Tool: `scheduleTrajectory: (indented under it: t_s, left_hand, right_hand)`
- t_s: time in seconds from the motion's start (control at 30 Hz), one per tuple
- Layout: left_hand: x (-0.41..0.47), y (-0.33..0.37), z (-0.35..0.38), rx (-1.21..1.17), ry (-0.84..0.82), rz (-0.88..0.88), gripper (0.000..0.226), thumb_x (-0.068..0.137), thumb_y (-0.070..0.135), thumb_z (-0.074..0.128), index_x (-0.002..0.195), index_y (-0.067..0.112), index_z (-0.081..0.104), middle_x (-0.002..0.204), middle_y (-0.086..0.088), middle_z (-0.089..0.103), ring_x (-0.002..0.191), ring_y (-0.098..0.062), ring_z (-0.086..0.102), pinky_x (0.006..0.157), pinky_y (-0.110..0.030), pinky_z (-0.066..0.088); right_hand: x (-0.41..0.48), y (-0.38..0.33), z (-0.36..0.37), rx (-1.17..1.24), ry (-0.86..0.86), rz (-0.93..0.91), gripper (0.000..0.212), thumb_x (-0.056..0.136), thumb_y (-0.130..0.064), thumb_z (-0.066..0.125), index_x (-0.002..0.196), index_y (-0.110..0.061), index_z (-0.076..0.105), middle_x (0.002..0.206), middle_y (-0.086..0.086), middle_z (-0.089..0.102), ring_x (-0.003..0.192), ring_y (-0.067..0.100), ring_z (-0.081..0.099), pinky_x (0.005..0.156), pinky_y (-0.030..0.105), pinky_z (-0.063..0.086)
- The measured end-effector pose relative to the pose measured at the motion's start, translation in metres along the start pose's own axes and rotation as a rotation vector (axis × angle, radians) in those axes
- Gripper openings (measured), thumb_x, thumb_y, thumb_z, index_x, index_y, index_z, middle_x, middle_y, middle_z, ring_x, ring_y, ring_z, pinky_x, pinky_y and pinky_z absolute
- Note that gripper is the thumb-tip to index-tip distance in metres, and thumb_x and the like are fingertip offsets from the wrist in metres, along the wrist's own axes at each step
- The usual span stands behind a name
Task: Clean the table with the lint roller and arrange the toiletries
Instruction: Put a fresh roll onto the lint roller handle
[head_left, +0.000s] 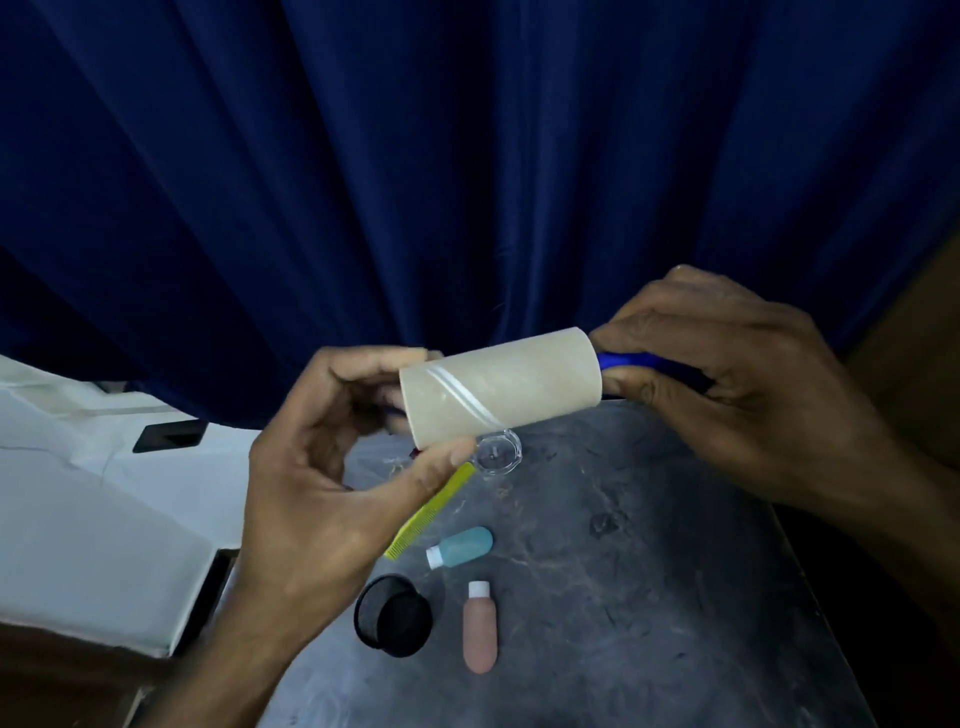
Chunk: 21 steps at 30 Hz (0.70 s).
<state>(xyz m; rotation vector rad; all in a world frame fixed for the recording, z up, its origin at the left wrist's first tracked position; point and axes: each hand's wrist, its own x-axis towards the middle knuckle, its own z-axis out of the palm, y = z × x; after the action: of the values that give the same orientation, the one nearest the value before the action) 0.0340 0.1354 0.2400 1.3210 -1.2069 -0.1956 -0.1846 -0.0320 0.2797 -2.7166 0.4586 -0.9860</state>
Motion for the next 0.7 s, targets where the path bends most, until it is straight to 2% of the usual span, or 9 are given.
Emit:
scheduleTrajectory:
  t_s: [0.1,0.2,0.27,0.3,0.4,0.47,0.57,0.63,0.7]
  left_hand:
    - [-0.002,-0.012,-0.004,0.328,0.019,0.306,0.048,0.089,0.029,0.091,0.13,0.03,0.065,0.138,0.007,0.071,0.13,-0.026,0.068,0.107,-0.044,0.054]
    - [-0.01,-0.025,-0.002,0.583,0.043,0.625,0.041,0.094,0.024,0.087,0.13,0.02,0.068,0.143,0.009,0.069,0.14,-0.018,0.058,0.113,-0.039,0.046]
    - [-0.02,-0.041,-0.001,0.67,-0.013,0.729,0.031,0.093,0.024,0.086,0.122,0.021,0.074,0.149,0.01,0.066,0.143,-0.017,0.054,0.112,-0.046,0.046]
    - [-0.026,-0.05,0.001,0.704,-0.058,0.724,0.025,0.094,0.025,0.083,0.117,0.021,0.077,0.149,0.01,0.067,0.143,-0.019,0.055,0.111,-0.049,0.046]
    - [-0.047,-0.086,0.009,0.701,-0.186,0.524,0.013,0.096,0.026,0.079,0.105,0.017,0.085,0.13,0.01,0.078,0.129,-0.022,0.066,0.1,-0.051,0.052]
    - [-0.062,-0.109,0.019,0.626,-0.235,0.34,0.013,0.096,0.022,0.078,0.107,0.016,0.084,0.121,0.011,0.078,0.123,-0.019,0.068,0.099,-0.046,0.055]
    - [-0.09,-0.142,0.05,0.427,-0.274,0.065,0.02,0.1,0.023,0.071,0.118,0.021,0.078,0.125,0.015,0.072,0.123,-0.01,0.066,0.104,-0.034,0.054]
    - [-0.114,-0.163,0.084,0.372,-0.317,-0.095,0.029,0.098,0.026,0.069,0.127,0.025,0.073,0.131,0.017,0.068,0.125,-0.006,0.064,0.107,-0.032,0.053]
    - [-0.138,-0.186,0.121,0.386,-0.399,-0.248,0.043,0.097,0.026,0.07,0.14,0.023,0.066,0.143,0.01,0.064,0.134,-0.012,0.061,0.117,-0.037,0.048]
  right_hand:
    - [-0.001,0.006,-0.002,0.02,-0.031,0.005,0.014,0.094,-0.019,0.067,0.104,-0.014,0.075,0.095,-0.003,0.069,0.087,0.024,0.06,0.077,0.049,0.05]
    - [-0.002,0.01,-0.001,0.026,-0.04,0.002,0.014,0.096,-0.022,0.067,0.105,-0.015,0.075,0.096,-0.005,0.068,0.088,0.023,0.06,0.079,0.048,0.05]
    - [-0.004,0.02,0.001,0.046,-0.017,0.018,0.015,0.097,-0.022,0.068,0.107,-0.013,0.075,0.097,-0.003,0.069,0.089,0.023,0.061,0.08,0.047,0.05]
    - [-0.005,0.025,0.002,0.081,0.007,0.036,0.017,0.096,-0.022,0.068,0.107,-0.012,0.075,0.097,-0.002,0.069,0.09,0.023,0.062,0.08,0.045,0.05]
    - [-0.011,0.04,0.011,0.2,0.084,0.152,0.018,0.093,-0.025,0.068,0.107,-0.015,0.074,0.096,-0.004,0.068,0.091,0.02,0.063,0.08,0.042,0.051]
    - [-0.021,0.05,0.028,0.216,0.081,0.286,0.013,0.092,-0.027,0.067,0.104,-0.024,0.071,0.096,-0.013,0.066,0.094,0.013,0.063,0.082,0.04,0.052]
    - [-0.052,0.064,0.074,0.361,0.071,0.623,0.006,0.091,-0.028,0.071,0.096,-0.031,0.069,0.095,-0.016,0.07,0.092,0.001,0.066,0.083,0.023,0.051]
    - [-0.079,0.073,0.114,0.468,0.098,0.822,0.012,0.089,-0.016,0.073,0.09,-0.028,0.07,0.085,-0.013,0.072,0.081,-0.005,0.064,0.075,0.009,0.047]
    - [-0.11,0.084,0.158,0.558,0.101,0.985,0.015,0.088,-0.002,0.071,0.091,-0.017,0.072,0.08,-0.003,0.072,0.074,0.004,0.062,0.068,0.013,0.048]
